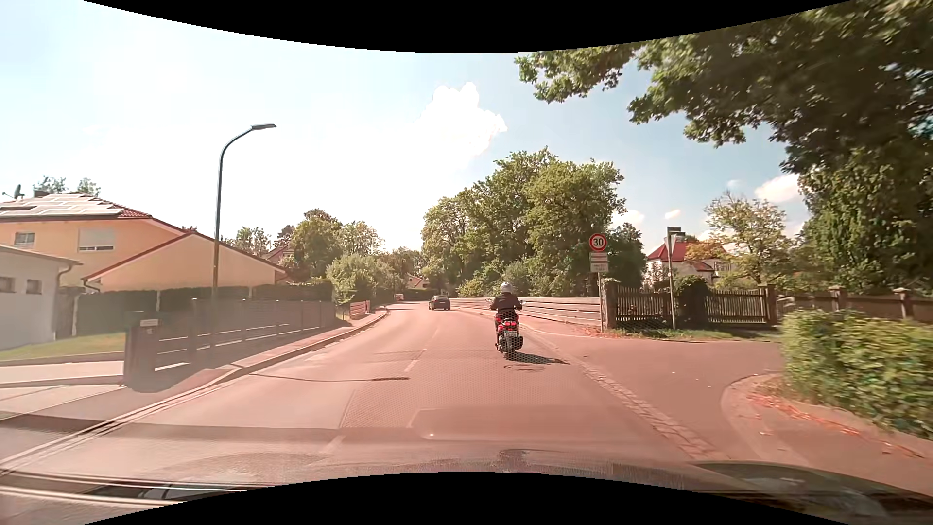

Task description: Follow the waypoints while adhering to traffic rules and regulations

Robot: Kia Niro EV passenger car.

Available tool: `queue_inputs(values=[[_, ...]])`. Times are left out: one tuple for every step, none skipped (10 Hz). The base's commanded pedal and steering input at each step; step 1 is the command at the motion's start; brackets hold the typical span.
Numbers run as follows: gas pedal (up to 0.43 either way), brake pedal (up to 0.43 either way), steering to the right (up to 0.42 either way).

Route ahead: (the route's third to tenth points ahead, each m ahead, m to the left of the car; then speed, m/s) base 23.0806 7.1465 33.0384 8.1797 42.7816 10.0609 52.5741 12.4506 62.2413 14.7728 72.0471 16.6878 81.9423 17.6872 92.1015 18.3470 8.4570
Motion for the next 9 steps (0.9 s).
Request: queue_inputs(values=[[0.118,0.006,-0.015],[0.118,0.006,-0.017],[0.118,0.006,-0.017],[0.118,0.006,-0.017],[0.118,0.006,-0.017],[0.118,0.006,-0.017],[0.118,0.006,-0.017],[0.118,0.006,-0.017],[0.118,0.006,-0.017]])
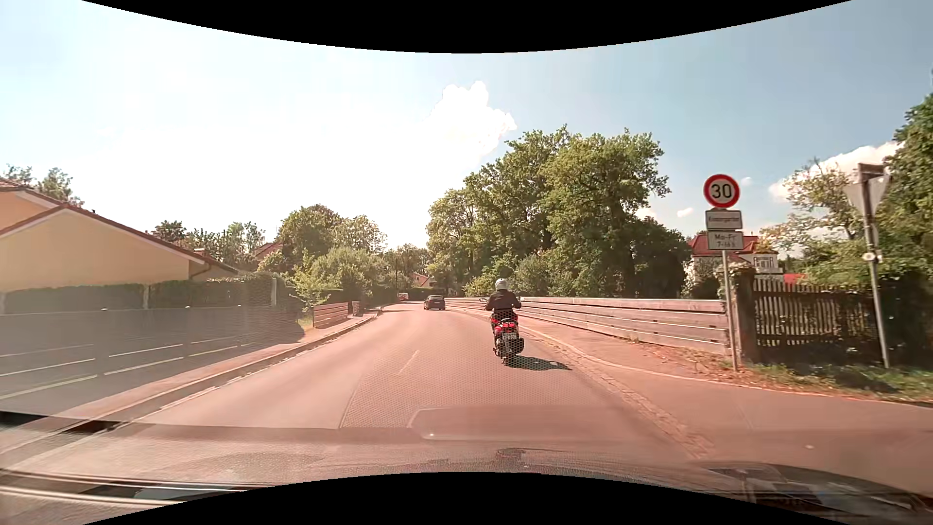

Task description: Follow the waypoints while adhering to traffic rules and regulations

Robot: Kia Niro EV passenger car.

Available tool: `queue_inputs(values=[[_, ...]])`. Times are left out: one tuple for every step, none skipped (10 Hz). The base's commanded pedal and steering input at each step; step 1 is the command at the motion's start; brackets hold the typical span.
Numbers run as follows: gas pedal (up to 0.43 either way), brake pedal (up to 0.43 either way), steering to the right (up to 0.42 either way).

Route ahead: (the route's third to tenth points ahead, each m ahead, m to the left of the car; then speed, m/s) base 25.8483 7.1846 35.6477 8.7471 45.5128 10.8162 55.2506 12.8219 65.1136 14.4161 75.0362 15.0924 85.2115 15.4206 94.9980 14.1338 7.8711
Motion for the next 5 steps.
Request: queue_inputs(values=[[0.118,0.006,-0.018],[0.110,0.006,-0.020],[0.110,0.006,-0.021],[0.110,0.006,-0.023],[0.110,0.006,-0.025]])
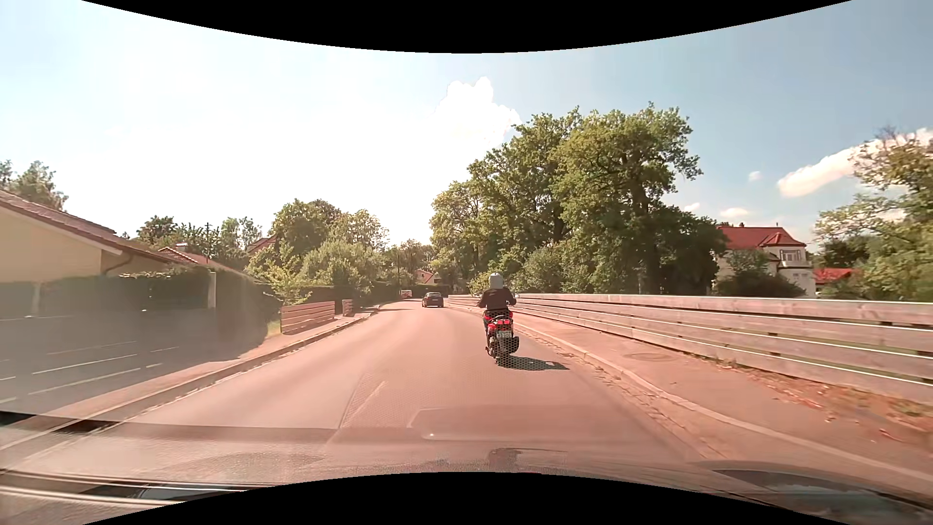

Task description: Follow the waypoints while adhering to traffic rules and regulations

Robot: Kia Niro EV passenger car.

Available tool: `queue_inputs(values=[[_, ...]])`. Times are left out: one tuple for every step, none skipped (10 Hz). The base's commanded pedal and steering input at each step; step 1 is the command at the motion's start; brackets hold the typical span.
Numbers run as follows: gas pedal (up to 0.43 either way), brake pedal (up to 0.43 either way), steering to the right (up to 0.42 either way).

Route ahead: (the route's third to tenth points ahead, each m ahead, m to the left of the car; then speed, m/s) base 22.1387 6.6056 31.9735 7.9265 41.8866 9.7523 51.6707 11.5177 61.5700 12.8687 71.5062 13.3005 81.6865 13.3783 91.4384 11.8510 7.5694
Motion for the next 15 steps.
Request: queue_inputs(values=[[0.110,0.006,-0.025],[0.110,0.006,-0.026],[0.110,0.006,-0.029],[0.110,0.006,-0.029],[0.110,0.006,-0.029],[0.110,0.006,-0.030],[0.118,0.006,-0.031],[0.118,0.006,-0.035],[0.130,0.006,-0.039],[0.130,0.006,-0.039],[0.138,0.006,-0.039],[0.138,0.006,-0.038],[0.150,0.006,-0.036],[0.150,0.006,-0.035],[0.150,0.006,-0.034]])
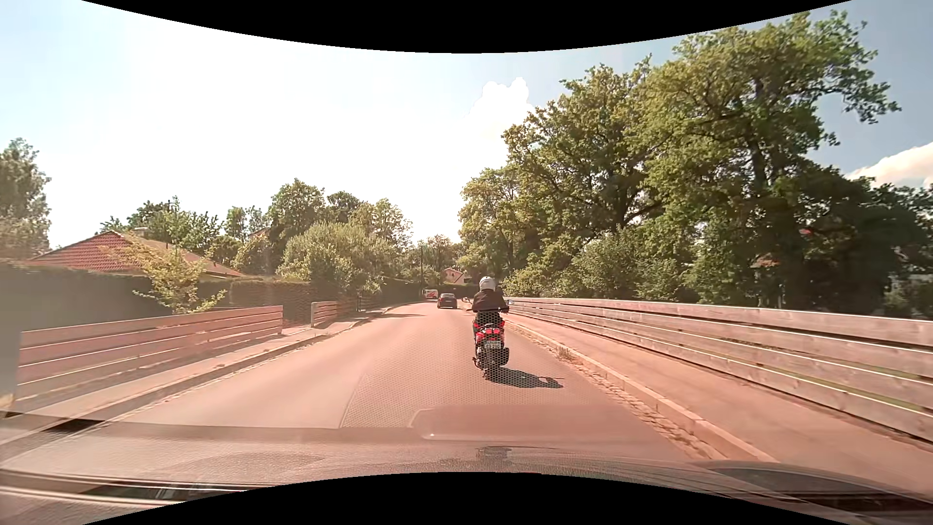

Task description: Follow the waypoints while adhering to traffic rules and regulations

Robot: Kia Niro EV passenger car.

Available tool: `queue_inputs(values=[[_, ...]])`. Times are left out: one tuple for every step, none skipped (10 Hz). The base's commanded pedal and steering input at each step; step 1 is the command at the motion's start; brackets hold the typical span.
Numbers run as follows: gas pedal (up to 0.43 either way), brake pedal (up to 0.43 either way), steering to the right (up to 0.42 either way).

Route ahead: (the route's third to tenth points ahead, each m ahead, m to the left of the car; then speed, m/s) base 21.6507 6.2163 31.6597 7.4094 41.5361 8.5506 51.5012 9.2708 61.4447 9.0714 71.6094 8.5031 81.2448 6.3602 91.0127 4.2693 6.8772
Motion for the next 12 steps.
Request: queue_inputs(values=[[0.150,0.006,-0.032],[0.150,0.006,-0.032],[0.150,0.006,-0.032],[0.150,0.006,-0.032],[0.150,0.006,-0.032],[0.150,0.006,-0.031],[0.150,0.006,-0.031],[0.150,0.006,-0.031],[0.150,0.006,-0.031],[0.150,0.006,-0.031],[0.157,0.006,-0.031],[0.157,0.006,-0.031]])
